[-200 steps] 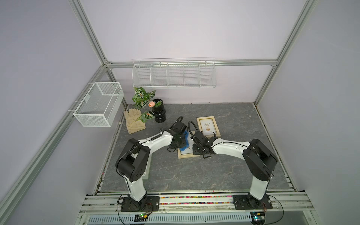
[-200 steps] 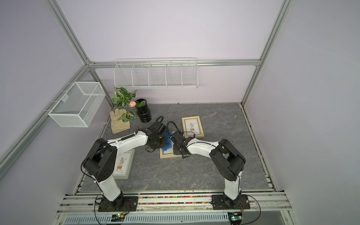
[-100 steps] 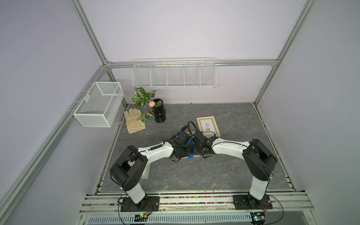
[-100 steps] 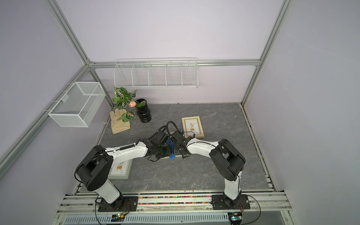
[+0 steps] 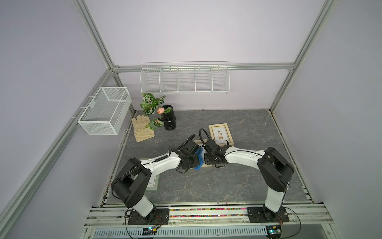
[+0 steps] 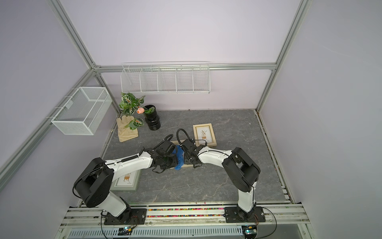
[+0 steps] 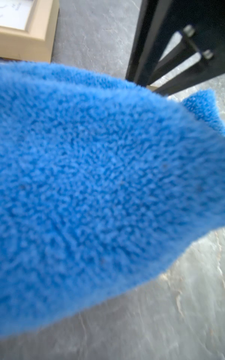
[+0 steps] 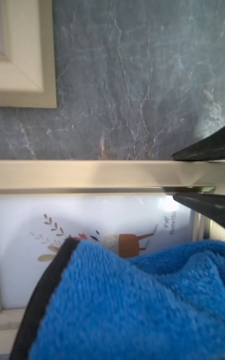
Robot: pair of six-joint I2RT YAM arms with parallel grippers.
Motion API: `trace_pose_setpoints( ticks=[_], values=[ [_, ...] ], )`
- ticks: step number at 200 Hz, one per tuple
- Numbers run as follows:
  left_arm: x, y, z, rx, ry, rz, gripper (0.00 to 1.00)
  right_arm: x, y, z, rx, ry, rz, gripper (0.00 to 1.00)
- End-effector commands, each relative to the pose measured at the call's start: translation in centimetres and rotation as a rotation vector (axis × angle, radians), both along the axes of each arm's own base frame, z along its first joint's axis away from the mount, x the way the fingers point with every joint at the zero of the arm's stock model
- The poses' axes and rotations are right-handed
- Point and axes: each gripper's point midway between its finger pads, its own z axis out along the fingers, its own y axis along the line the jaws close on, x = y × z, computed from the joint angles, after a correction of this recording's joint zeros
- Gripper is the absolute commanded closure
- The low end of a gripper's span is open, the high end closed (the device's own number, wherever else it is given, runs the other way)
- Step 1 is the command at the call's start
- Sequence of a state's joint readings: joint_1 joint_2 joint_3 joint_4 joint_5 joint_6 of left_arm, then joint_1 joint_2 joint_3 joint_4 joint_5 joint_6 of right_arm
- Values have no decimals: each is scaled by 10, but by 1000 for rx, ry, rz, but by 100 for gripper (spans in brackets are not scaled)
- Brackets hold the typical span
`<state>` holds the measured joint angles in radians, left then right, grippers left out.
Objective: Wipe the picture frame with a cloth
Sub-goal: Wipe the dirt from the picture frame.
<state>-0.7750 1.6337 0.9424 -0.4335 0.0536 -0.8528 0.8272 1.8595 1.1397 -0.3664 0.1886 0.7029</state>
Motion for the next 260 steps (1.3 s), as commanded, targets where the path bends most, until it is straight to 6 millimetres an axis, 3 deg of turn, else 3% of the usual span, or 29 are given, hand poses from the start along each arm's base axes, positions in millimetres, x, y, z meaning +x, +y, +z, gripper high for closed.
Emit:
trace_pose_setpoints(
  ticks=[1, 22, 60, 76, 90, 118, 133, 145, 174, 188, 209, 260],
  values=[
    [-13, -20, -18, 20, 72, -34, 100, -27, -38, -35, -147, 119, -35, 74],
    [-19, -10, -26, 35, 89, -12, 100, -26, -38, -34, -150, 115, -34, 74],
    [-35, 61, -30, 153, 95, 60, 100, -26, -38, -34, -148, 113, -34, 74],
    [-39, 79, -31, 197, 93, 66, 100, -26, -38, -35, -149, 113, -35, 74],
    [-37, 73, -32, 171, 93, 60, 100, -26, -38, -35, -148, 113, -34, 74],
    [-24, 36, -35, 75, 98, 42, 100, -27, -40, -33, -149, 111, -37, 74],
    [-22, 27, -35, 78, 95, 29, 100, -27, -41, -33, -151, 111, -37, 74],
    [-24, 32, -37, 91, 103, 37, 100, -28, -41, -33, -151, 111, -37, 74],
    [-33, 69, -42, 156, 115, 76, 100, -26, -39, -33, -147, 112, -33, 74],
    [-31, 76, -41, 163, 108, 74, 100, -25, -38, -32, -143, 108, -34, 74],
    [-10, 63, -34, 163, 68, 55, 100, -26, -39, -31, -144, 106, -34, 74],
    [65, 2, -29, 91, -1, 12, 100, -28, -40, -32, -143, 107, -34, 74]
  ],
)
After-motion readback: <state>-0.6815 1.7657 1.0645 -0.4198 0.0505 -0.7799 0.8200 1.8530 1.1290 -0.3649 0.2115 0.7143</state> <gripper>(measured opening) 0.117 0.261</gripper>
